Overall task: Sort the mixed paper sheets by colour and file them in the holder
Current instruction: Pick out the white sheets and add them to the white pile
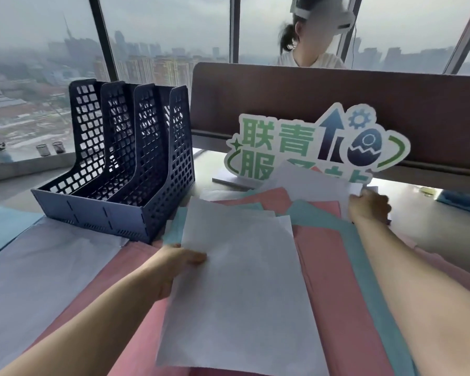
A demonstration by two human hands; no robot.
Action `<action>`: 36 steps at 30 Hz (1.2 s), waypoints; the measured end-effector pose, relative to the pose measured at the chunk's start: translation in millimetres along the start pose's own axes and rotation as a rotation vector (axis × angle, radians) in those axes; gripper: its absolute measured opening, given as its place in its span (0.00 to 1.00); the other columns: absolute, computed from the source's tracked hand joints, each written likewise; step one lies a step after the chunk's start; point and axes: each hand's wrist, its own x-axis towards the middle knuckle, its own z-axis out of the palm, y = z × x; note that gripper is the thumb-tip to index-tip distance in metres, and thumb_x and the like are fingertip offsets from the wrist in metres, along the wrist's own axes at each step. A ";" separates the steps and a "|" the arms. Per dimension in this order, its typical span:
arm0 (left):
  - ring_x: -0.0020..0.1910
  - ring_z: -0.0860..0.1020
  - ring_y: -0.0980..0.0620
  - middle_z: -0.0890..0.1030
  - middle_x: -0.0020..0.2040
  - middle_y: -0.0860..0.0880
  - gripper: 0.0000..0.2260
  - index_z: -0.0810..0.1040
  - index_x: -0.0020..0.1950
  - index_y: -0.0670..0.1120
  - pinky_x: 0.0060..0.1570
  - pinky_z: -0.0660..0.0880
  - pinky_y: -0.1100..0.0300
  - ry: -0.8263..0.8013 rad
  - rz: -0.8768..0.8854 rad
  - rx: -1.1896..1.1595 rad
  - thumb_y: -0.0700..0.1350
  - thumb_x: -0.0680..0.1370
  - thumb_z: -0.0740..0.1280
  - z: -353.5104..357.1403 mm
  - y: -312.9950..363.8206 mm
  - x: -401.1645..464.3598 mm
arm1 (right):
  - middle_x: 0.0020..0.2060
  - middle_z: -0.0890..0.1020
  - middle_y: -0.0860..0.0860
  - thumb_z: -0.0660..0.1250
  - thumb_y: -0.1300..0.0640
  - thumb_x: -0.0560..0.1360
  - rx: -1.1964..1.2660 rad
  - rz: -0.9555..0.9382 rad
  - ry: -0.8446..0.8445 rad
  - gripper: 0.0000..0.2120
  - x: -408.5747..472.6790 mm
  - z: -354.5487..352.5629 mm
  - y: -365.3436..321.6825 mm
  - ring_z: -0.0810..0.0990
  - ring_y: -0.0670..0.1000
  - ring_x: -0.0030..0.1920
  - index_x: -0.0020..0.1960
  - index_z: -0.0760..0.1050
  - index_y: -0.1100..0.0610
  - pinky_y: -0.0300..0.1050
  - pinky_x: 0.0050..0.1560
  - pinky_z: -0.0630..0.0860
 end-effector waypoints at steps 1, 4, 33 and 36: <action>0.45 0.84 0.40 0.85 0.48 0.37 0.10 0.81 0.53 0.37 0.44 0.82 0.51 -0.002 0.000 -0.004 0.33 0.73 0.72 0.5 0.3 -1.5 | 0.61 0.72 0.66 0.59 0.54 0.78 -0.048 0.029 0.033 0.16 2.6 -4.9 5.7 0.70 0.66 0.62 0.63 0.73 0.59 0.58 0.61 0.69; 0.49 0.83 0.38 0.84 0.50 0.37 0.13 0.80 0.56 0.37 0.48 0.81 0.49 -0.009 -0.004 -0.013 0.33 0.73 0.72 -0.2 -0.5 -1.2 | 0.64 0.71 0.66 0.57 0.54 0.79 -0.080 0.112 -0.019 0.19 10.2 -16.3 17.2 0.68 0.67 0.66 0.67 0.70 0.61 0.59 0.65 0.67; 0.48 0.82 0.39 0.84 0.50 0.40 0.09 0.78 0.55 0.40 0.53 0.79 0.45 0.025 0.219 -0.183 0.33 0.76 0.69 -8.4 -9.4 -33.4 | 0.30 0.65 0.45 0.63 0.64 0.75 0.614 -0.794 0.604 0.10 -116.8 -188.6 -124.5 0.61 0.44 0.34 0.36 0.67 0.58 0.42 0.35 0.57; 0.47 0.82 0.40 0.84 0.49 0.41 0.07 0.78 0.54 0.41 0.46 0.79 0.50 0.037 0.267 -0.245 0.33 0.77 0.68 -17.8 -5.2 -39.8 | 0.28 0.63 0.46 0.62 0.62 0.75 0.713 -0.774 0.538 0.13 -136.2 -201.0 -144.3 0.60 0.48 0.32 0.34 0.62 0.56 0.45 0.34 0.60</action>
